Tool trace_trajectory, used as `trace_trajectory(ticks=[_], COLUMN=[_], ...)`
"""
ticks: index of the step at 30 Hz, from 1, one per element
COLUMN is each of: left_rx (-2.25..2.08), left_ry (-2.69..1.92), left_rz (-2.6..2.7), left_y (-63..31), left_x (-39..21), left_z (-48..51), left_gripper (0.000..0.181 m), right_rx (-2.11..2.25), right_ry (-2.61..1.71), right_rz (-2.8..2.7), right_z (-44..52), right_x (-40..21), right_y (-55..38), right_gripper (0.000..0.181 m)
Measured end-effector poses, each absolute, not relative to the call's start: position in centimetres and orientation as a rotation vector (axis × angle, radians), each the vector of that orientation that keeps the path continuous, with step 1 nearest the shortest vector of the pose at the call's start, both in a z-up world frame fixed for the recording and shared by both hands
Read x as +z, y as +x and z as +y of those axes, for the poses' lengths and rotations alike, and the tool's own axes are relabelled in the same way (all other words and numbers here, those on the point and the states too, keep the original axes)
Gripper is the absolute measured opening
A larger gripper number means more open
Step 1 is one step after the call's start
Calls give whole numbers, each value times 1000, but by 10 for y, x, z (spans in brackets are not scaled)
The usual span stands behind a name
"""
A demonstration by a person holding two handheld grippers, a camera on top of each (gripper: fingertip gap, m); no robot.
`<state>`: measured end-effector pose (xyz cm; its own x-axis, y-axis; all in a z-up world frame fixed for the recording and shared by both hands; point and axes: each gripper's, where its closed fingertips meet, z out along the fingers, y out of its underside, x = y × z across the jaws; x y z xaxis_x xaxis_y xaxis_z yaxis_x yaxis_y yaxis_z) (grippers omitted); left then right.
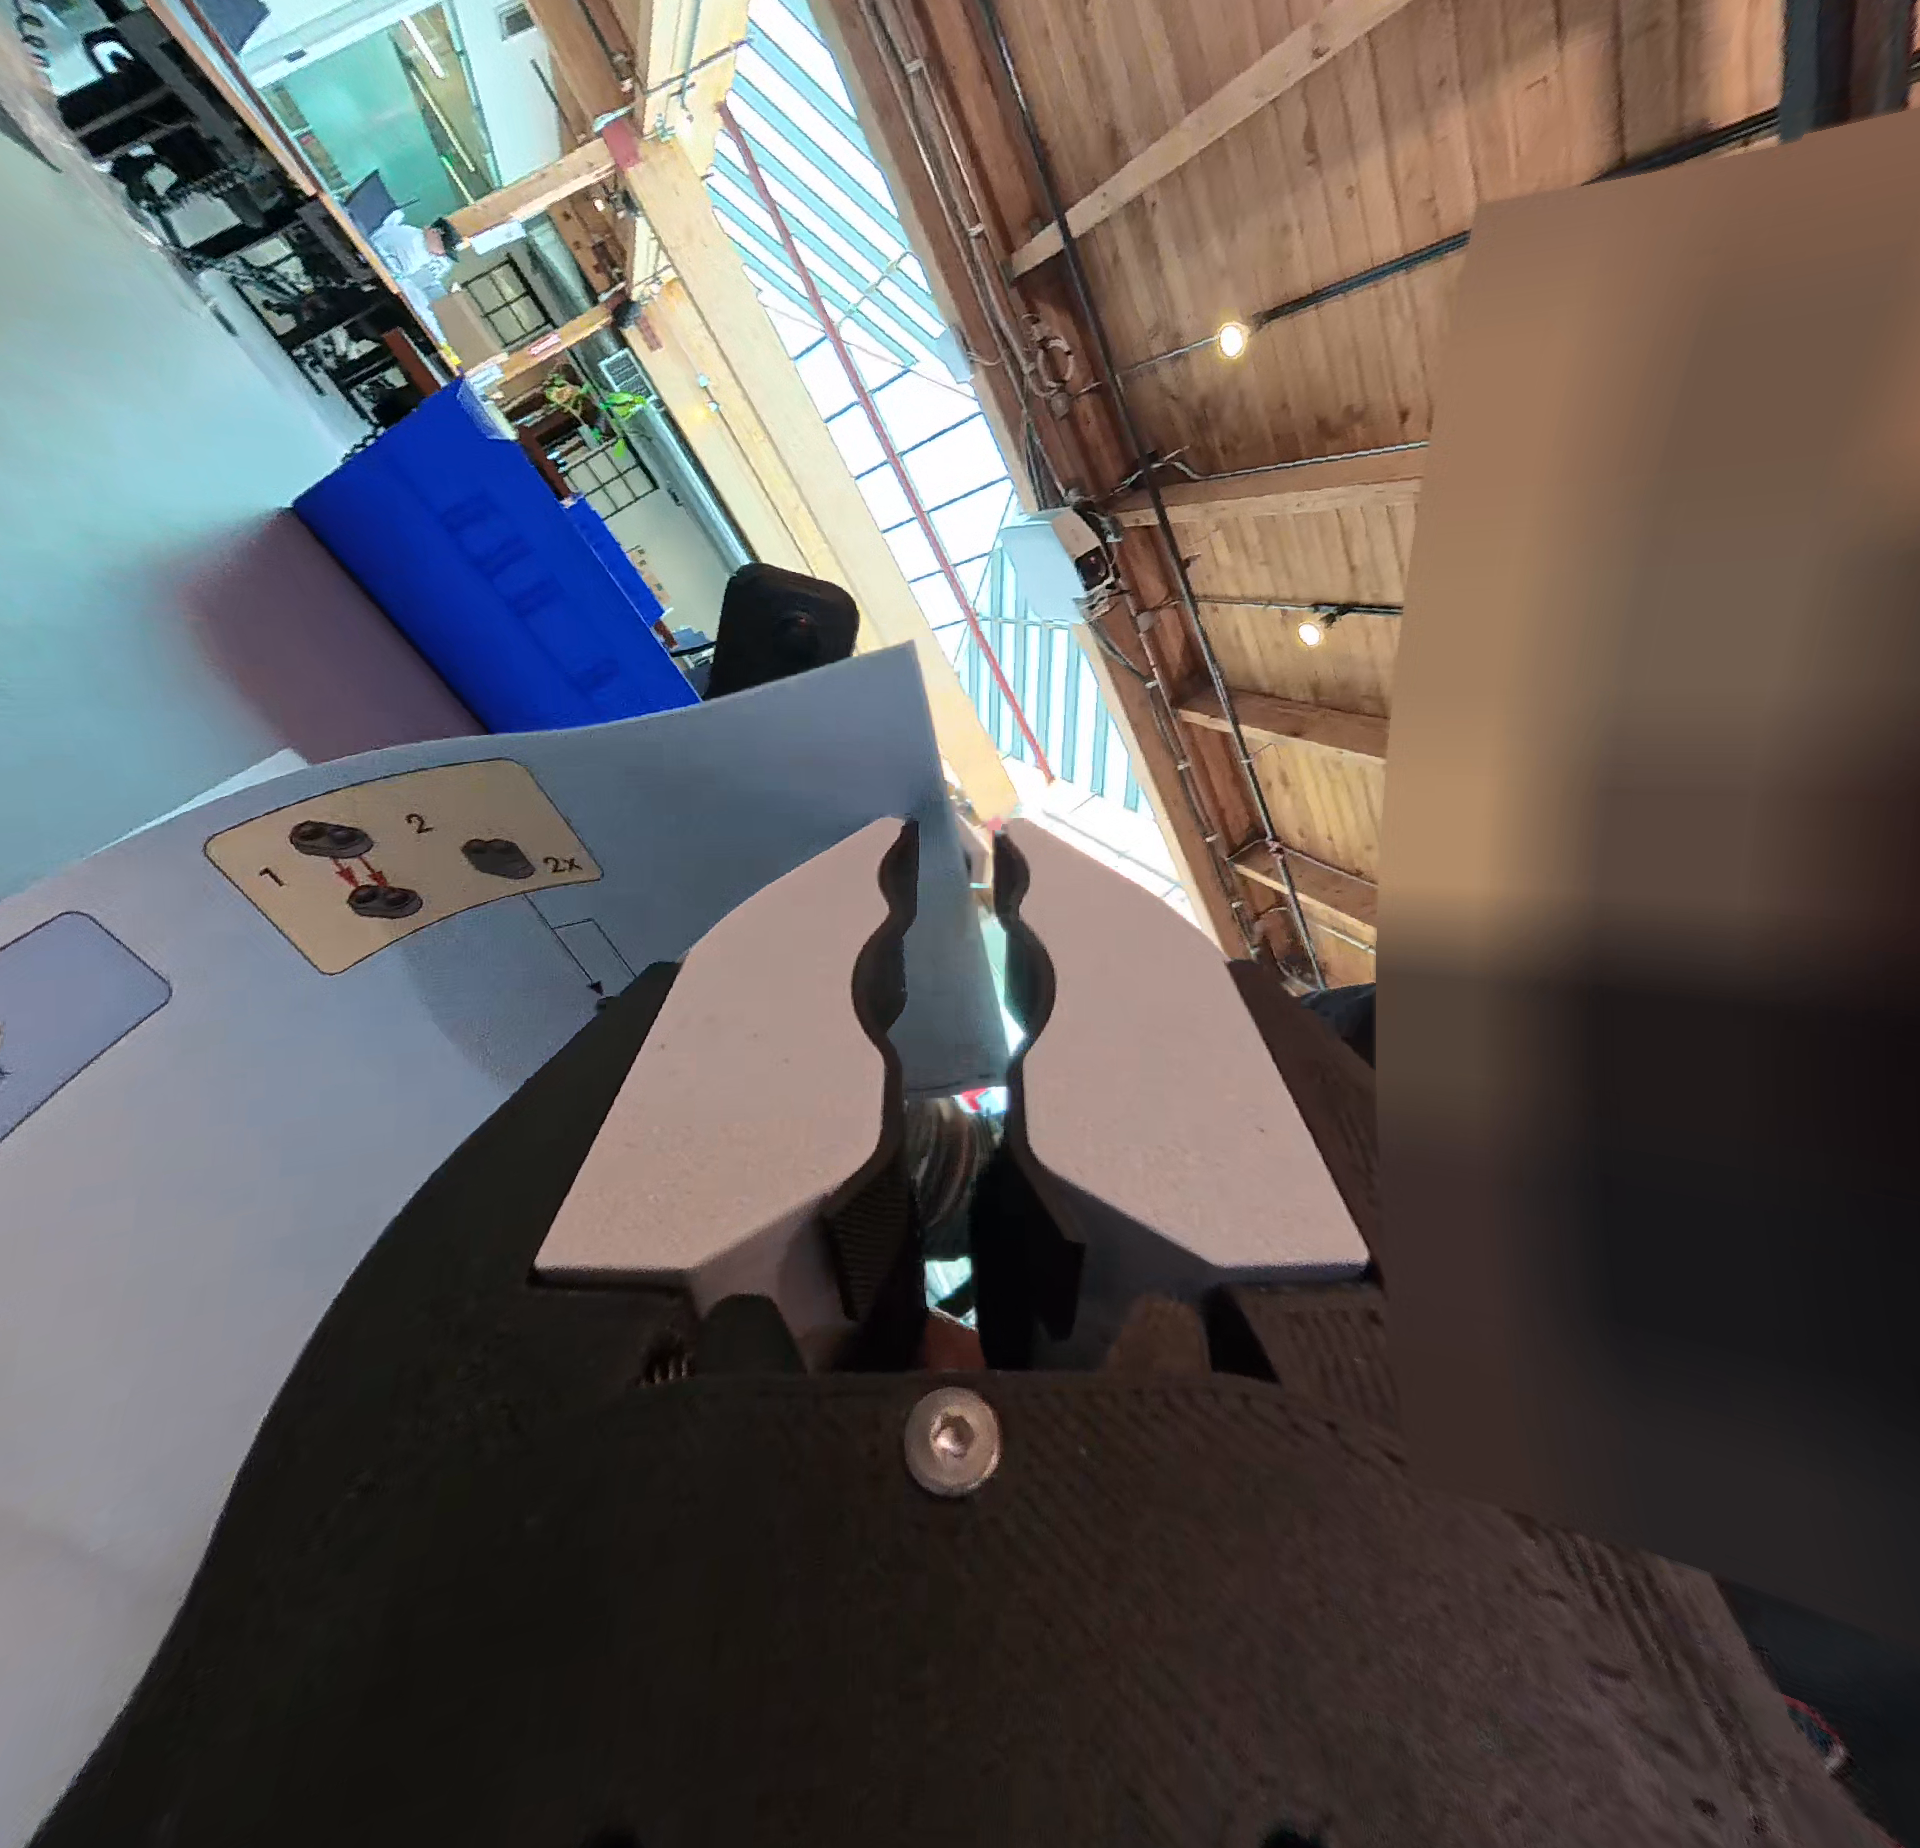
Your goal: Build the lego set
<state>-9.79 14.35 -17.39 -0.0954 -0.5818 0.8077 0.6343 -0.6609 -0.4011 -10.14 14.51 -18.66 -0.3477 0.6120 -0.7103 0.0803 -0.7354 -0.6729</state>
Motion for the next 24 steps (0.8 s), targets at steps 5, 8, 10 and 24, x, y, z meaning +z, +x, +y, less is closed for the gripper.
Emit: trace_trajectory(ticks=[5,8,10,24], left_rx=[-1851,-1784,-1706,-1525], left_ry=[-1362,-1443,-1529,-1834], left_rz=[-73,-93,-80,-91], left_y=[-98,-98,-96,-87], left_x=[-177,-188,-197,-237], left_z=[145,150,152,160], left_gripper=[21,27,28,14], right_rx=[2094,2077,2050,1901], right_ry=[-1557,-1580,-1607,-1865], right_rz=[-925,-918,-925,-902], right_z=[146,150,152,171], right_x=[-191,-195,-199,-231], right_y=[-102,-102,-102,-91], right_gripper=[22,22,21,17])
